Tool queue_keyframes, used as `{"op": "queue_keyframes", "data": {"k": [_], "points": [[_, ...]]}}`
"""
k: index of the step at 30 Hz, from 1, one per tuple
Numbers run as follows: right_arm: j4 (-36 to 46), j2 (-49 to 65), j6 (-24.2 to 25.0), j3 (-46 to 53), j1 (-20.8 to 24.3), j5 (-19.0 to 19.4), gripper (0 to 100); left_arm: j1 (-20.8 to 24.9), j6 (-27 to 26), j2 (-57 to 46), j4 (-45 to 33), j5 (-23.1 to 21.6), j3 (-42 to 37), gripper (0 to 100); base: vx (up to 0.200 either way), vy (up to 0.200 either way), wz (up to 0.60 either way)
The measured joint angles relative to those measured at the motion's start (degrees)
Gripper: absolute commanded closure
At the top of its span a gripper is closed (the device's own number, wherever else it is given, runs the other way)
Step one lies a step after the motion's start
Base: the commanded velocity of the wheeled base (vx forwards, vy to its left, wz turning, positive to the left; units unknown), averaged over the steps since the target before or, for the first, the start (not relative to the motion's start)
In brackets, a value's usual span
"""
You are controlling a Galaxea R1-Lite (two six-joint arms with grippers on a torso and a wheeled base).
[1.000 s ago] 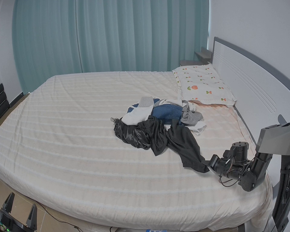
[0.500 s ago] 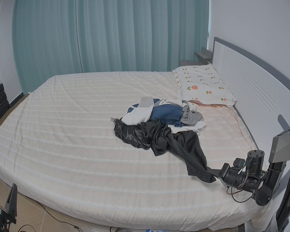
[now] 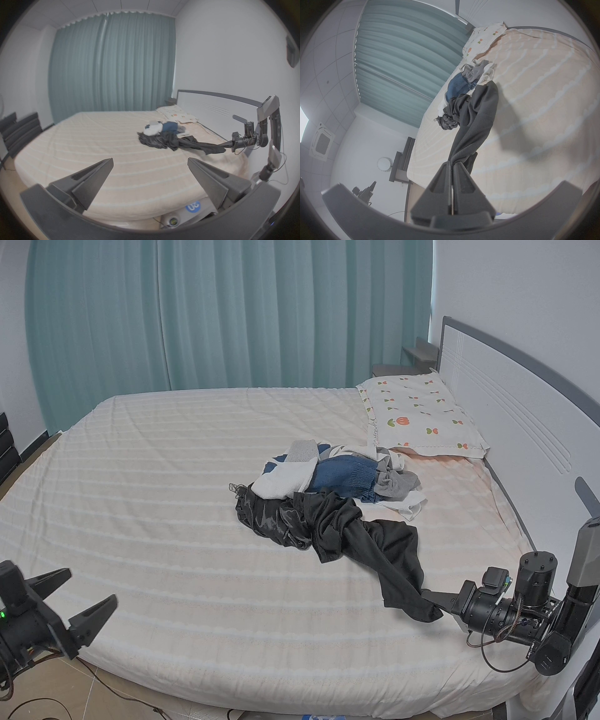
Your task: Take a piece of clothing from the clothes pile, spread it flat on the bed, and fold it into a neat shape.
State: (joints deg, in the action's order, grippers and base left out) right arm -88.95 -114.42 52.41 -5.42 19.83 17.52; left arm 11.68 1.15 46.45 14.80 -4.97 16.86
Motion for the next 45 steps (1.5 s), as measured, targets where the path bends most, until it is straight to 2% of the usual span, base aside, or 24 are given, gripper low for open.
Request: {"op": "queue_keyframes", "data": {"k": [6, 14, 19, 24, 32, 40, 45], "points": [[-0.05, 1.94, 0.80, 0.85, 2.35, -0.57, 100, 9.87, 9.00, 17.55, 10.41, 3.78, 1.71, 0, 0.000, 0.000, 0.00], [-0.02, 4.30, 1.40, 1.41, 5.02, -1.27, 100, 19.77, 21.70, 39.99, 19.36, 9.48, 8.22, 0, 0.000, 0.000, 0.00], [0.00, 6.13, 1.45, -0.28, 6.42, -1.71, 100, 26.30, 34.27, 54.74, 22.53, 12.50, 17.64, 0, 0.000, 0.000, 0.00], [0.00, 8.24, 0.63, -4.33, 7.31, -1.89, 100, 30.85, 44.58, 64.42, 22.67, 14.08, 27.89, 0, 0.000, 0.000, 0.00], [0.44, 10.70, -1.23, -11.47, 8.89, -1.73, 100, 32.06, 55.92, 74.03, 19.98, 14.36, 40.06, 0, 0.000, 0.000, 0.00], [0.49, 12.67, -3.41, -13.92, 10.26, -1.54, 100, 29.59, 65.20, 77.31, 19.65, 12.74, 44.13, 0, 0.000, 0.000, 0.00], [0.55, 14.20, -4.29, -15.10, 11.12, -0.90, 100, 28.06, 68.75, 77.68, 19.63, 8.52, 45.15, 0, 0.000, 0.000, 0.00]]}}
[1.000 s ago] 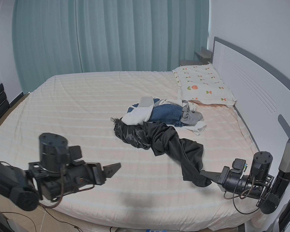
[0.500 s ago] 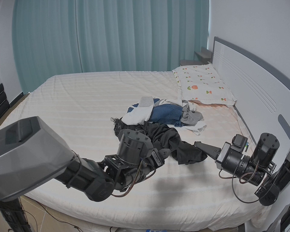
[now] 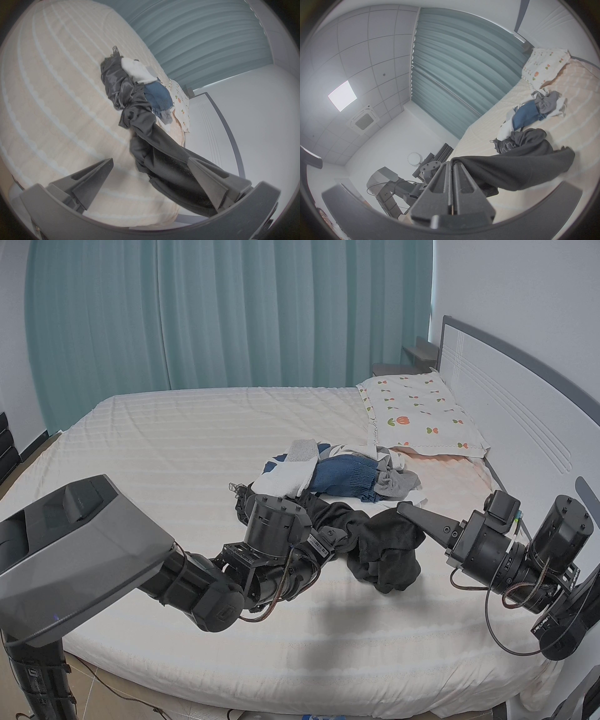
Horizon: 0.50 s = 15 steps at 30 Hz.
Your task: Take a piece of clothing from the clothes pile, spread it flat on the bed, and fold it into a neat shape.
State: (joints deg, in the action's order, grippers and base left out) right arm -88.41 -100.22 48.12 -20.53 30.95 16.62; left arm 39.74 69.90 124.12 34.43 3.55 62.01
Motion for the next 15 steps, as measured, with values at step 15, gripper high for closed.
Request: {"op": "queue_keyframes", "data": {"k": [15], "points": [[2.05, 3.85, -2.41, -2.73, 4.99, 0.87, 100, -2.54, 5.50, 3.13, 0.00, -7.40, -0.16, 0, 0.000, 0.000, 0.00]]}}
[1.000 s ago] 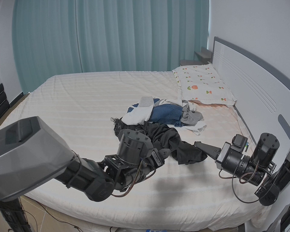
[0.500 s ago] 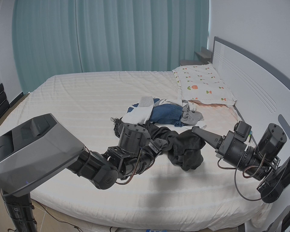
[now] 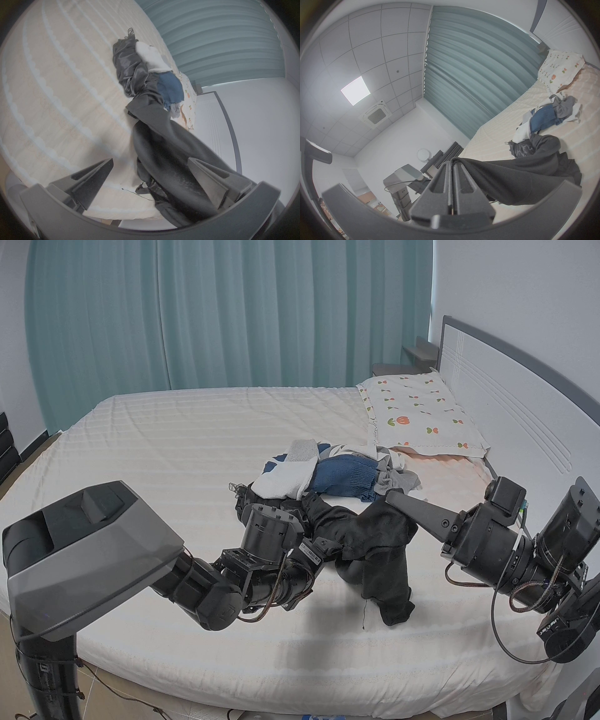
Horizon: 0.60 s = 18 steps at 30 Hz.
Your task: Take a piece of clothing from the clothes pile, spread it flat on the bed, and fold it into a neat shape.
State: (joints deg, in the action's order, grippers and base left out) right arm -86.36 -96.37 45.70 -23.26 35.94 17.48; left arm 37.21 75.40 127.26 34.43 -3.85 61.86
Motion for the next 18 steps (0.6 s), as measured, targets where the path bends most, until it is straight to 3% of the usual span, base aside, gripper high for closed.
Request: {"op": "queue_keyframes", "data": {"k": [11, 18], "points": [[1.87, 3.86, -1.17, -0.61, 3.11, 0.11, 100, -5.21, 4.36, 2.90, 0.83, -0.22, 2.69, 0, 0.000, 0.000, 0.00], [2.26, 5.19, -1.19, 2.18, 5.68, 0.39, 100, -5.77, 5.45, 3.75, 0.74, -0.99, 4.01, 0, 0.000, 0.000, 0.00]]}}
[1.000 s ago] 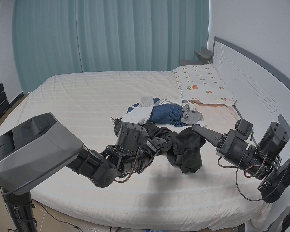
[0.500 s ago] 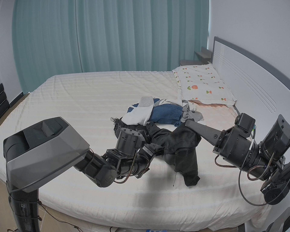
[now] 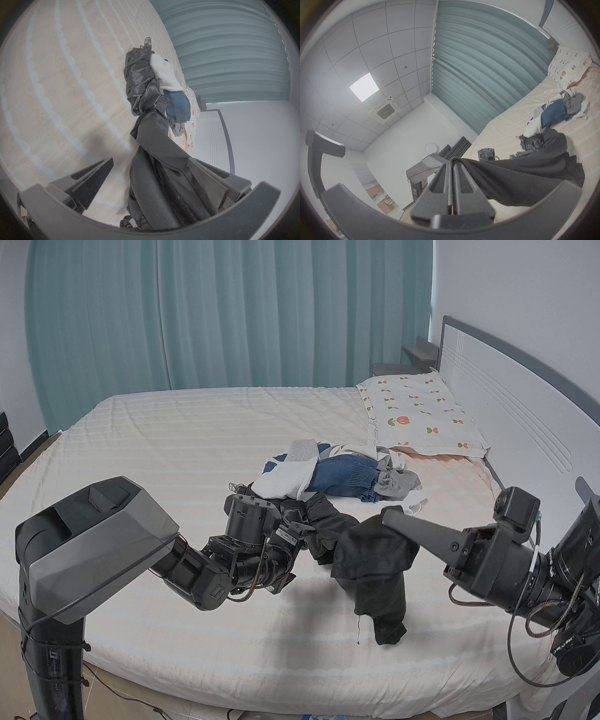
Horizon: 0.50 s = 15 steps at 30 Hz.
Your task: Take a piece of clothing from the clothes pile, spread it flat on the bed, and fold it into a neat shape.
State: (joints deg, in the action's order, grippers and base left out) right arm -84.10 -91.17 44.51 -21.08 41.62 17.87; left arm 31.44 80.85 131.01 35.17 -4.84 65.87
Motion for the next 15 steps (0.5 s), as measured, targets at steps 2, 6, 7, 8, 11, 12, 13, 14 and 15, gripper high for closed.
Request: {"op": "queue_keyframes", "data": {"k": [2, 6, 7, 8, 11, 12, 13, 14, 15], "points": [[0.05, 0.09, -0.15, 1.01, 0.91, 0.00, 100, 0.09, 0.06, -0.02, -0.11, -0.35, 0.06, 0, 0.000, 0.000, 0.00], [0.02, -0.11, -0.39, 1.82, 0.91, 0.00, 100, 0.34, 0.06, -1.00, -1.58, -0.57, -0.85, 0, 0.000, 0.000, 0.00], [-0.01, -0.22, -0.41, 1.87, 0.44, 0.05, 100, 0.34, -0.07, -1.41, -2.88, -0.73, -1.29, 0, 0.000, 0.000, 0.00], [-0.11, -0.34, -0.44, 1.87, -0.09, 0.13, 100, 0.34, -0.24, -1.77, -4.35, -0.93, -1.62, 0, 0.000, 0.000, 0.00], [-0.33, -0.89, -0.39, 1.77, -1.94, 0.87, 100, 0.56, -1.17, -3.04, -10.22, -1.76, -2.41, 0, 0.000, 0.000, 0.00], [-0.37, -1.11, -0.37, 1.68, -2.65, 1.26, 100, 0.61, -1.63, -3.40, -11.86, -2.00, -2.56, 0, 0.000, 0.000, 0.00], [-0.48, -1.35, -0.33, 1.57, -3.58, 1.78, 100, 0.65, -2.44, -3.91, -13.71, -2.24, -2.69, 0, 0.000, 0.000, 0.00], [-0.52, -1.52, -0.23, 1.57, -4.17, 2.11, 100, 0.67, -3.08, -4.25, -14.84, -2.38, -2.76, 0, 0.000, 0.000, 0.00], [-0.56, -1.79, -0.12, 1.57, -5.02, 2.57, 100, 0.65, -3.63, -4.63, -15.71, -2.46, -2.85, 0, 0.000, 0.000, 0.00]]}}
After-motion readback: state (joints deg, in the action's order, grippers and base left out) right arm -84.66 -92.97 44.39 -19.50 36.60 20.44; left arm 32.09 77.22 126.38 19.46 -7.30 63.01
